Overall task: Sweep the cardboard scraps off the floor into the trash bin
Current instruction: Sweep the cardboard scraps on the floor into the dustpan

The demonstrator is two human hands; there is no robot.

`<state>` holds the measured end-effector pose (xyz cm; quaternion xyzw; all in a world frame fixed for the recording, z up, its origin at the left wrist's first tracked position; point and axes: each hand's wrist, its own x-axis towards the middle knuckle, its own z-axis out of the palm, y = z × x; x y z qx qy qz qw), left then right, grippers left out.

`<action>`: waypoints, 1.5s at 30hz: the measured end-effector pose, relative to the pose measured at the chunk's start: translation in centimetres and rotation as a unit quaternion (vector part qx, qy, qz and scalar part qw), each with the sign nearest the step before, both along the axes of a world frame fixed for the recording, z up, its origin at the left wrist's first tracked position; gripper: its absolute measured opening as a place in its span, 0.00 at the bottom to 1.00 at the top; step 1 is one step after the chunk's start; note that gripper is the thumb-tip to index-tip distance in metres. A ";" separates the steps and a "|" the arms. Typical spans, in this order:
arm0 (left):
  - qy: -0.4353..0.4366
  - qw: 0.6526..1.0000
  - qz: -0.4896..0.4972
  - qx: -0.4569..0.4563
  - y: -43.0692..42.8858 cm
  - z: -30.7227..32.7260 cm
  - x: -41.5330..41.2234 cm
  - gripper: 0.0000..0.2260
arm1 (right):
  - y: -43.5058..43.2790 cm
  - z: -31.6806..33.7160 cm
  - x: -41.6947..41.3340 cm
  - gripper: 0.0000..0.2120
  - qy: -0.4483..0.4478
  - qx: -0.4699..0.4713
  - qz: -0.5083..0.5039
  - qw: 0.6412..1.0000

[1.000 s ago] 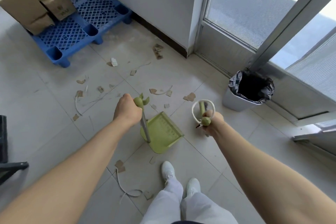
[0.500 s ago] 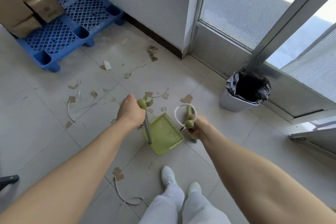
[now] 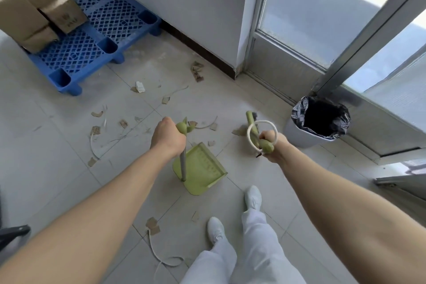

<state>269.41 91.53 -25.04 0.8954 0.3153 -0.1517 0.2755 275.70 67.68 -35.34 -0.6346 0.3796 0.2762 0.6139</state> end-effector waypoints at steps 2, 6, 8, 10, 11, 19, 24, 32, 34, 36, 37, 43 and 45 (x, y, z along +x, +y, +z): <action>0.001 1.000 0.005 0.007 -0.2 0.1 0.8 0.11 | -1.3 -0.6 1.7 0.10 0.008 -0.019 0.007 1.000; 0.008 0.999 0.029 0.011 -0.6 0.0 2.1 0.11 | -2.2 -1.3 4.5 0.13 0.018 -0.003 0.078 0.997; 0.012 0.999 0.042 0.011 -0.9 -0.1 2.8 0.11 | -1.1 -1.7 5.1 0.14 0.024 0.019 0.100 0.995; 0.016 0.998 0.055 0.015 -1.3 -0.2 3.5 0.11 | 0.7 -1.8 5.4 0.14 0.034 0.033 0.128 0.991; 0.018 0.998 0.062 0.016 -1.5 -0.2 3.8 0.11 | 1.5 -1.7 5.6 0.14 0.039 0.038 0.150 0.987; 0.028 0.993 0.113 0.023 -2.7 0.1 6.4 0.11 | 1.0 0.6 10.3 0.05 0.083 0.086 0.111 0.987; 0.040 0.990 0.137 0.023 -3.3 0.7 7.9 0.13 | 1.3 1.5 12.3 0.08 0.042 0.071 0.158 0.984; 0.011 0.988 0.151 0.002 -5.0 0.8 9.6 0.13 | -0.9 1.0 14.8 0.07 0.049 -0.003 0.108 0.993; 0.012 0.988 0.152 -0.002 -5.3 0.6 10.0 0.13 | -1.4 1.4 14.8 0.06 0.049 -0.001 0.093 0.995; 0.014 0.989 0.145 -0.004 -5.2 0.3 10.5 0.13 | -1.7 0.9 15.0 0.09 0.045 0.000 0.075 0.996; 0.014 0.990 0.141 -0.005 -5.1 0.2 10.8 0.13 | -1.6 0.8 15.2 0.13 0.046 0.007 0.068 0.997; 0.016 0.989 0.145 -0.004 -3.1 -0.6 12.1 0.12 | 1.2 0.2 16.1 0.07 0.071 0.019 0.137 0.988; 0.020 0.987 0.159 -0.003 -2.0 -0.7 12.2 0.12 | 3.4 0.2 16.2 0.11 0.059 0.046 0.171 0.982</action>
